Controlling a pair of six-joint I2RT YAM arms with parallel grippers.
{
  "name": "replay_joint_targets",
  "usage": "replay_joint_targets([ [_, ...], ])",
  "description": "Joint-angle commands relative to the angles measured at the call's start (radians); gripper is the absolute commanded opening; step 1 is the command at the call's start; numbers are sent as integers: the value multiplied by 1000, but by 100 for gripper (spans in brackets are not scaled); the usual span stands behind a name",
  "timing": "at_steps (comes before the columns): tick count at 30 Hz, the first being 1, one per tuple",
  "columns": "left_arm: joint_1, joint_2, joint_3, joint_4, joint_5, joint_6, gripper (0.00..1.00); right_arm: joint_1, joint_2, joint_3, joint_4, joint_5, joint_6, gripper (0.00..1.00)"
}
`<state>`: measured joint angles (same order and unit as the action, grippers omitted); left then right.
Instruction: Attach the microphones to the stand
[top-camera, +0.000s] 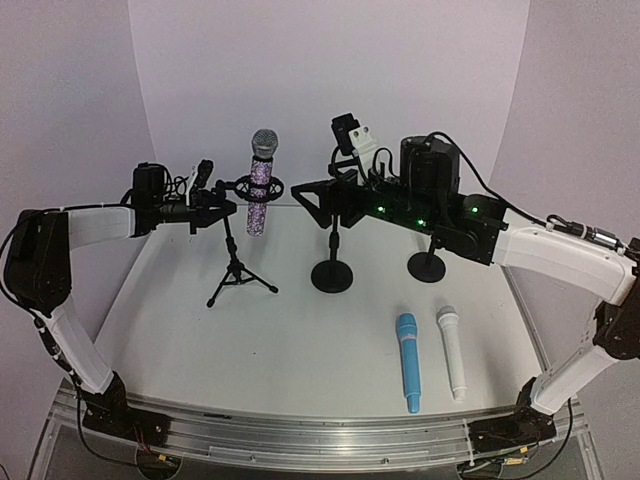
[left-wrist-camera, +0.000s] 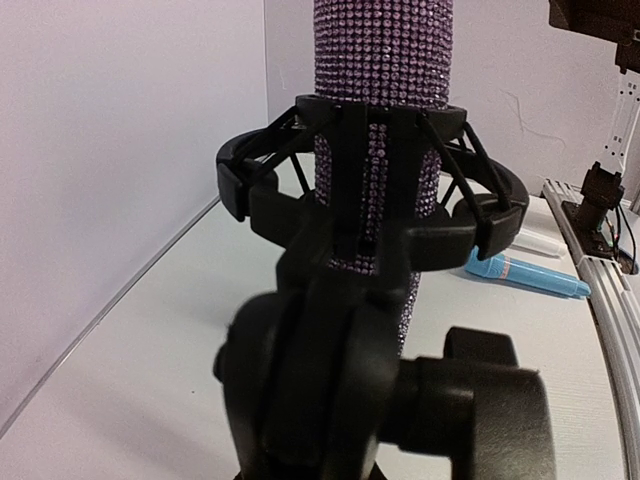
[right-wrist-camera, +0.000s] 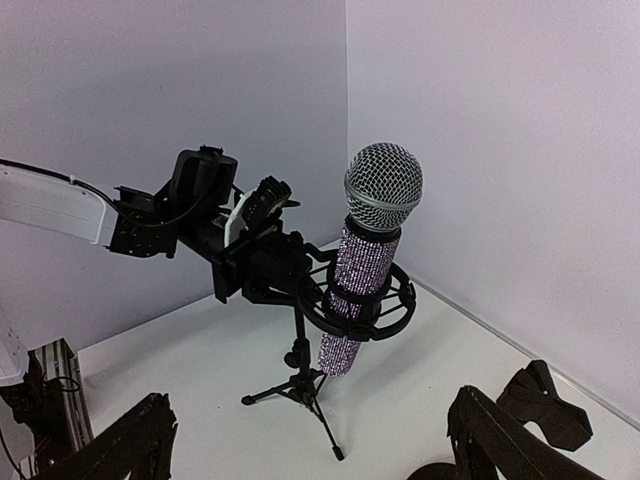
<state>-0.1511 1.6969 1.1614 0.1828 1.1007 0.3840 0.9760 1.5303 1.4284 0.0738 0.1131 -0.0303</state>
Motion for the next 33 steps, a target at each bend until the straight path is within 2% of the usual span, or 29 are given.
replay_joint_targets([
  [1,22,30,21,6,-68,85,0,2,-9,4,12,12,-7,92],
  [6,23,17,-20,-7,-61,103,3,1,-10,3,12,13,-8,92],
  [11,23,5,-30,-15,-59,99,24,2,-8,0,11,23,-1,92],
  [17,22,-11,1,-40,-45,79,42,0,4,7,-27,115,22,93],
  [21,24,-43,-1,-99,-19,101,55,-48,8,-3,-122,206,141,92],
  [24,24,-76,-7,-152,-1,119,65,-105,7,-58,-154,196,224,90],
  [28,25,-131,-38,-221,7,143,73,-149,19,-126,-152,168,246,88],
  [30,27,-168,-64,-240,6,144,74,-182,26,-156,-133,120,256,87],
  [33,32,-232,-119,-238,5,118,75,-230,51,-214,-10,24,225,84],
])
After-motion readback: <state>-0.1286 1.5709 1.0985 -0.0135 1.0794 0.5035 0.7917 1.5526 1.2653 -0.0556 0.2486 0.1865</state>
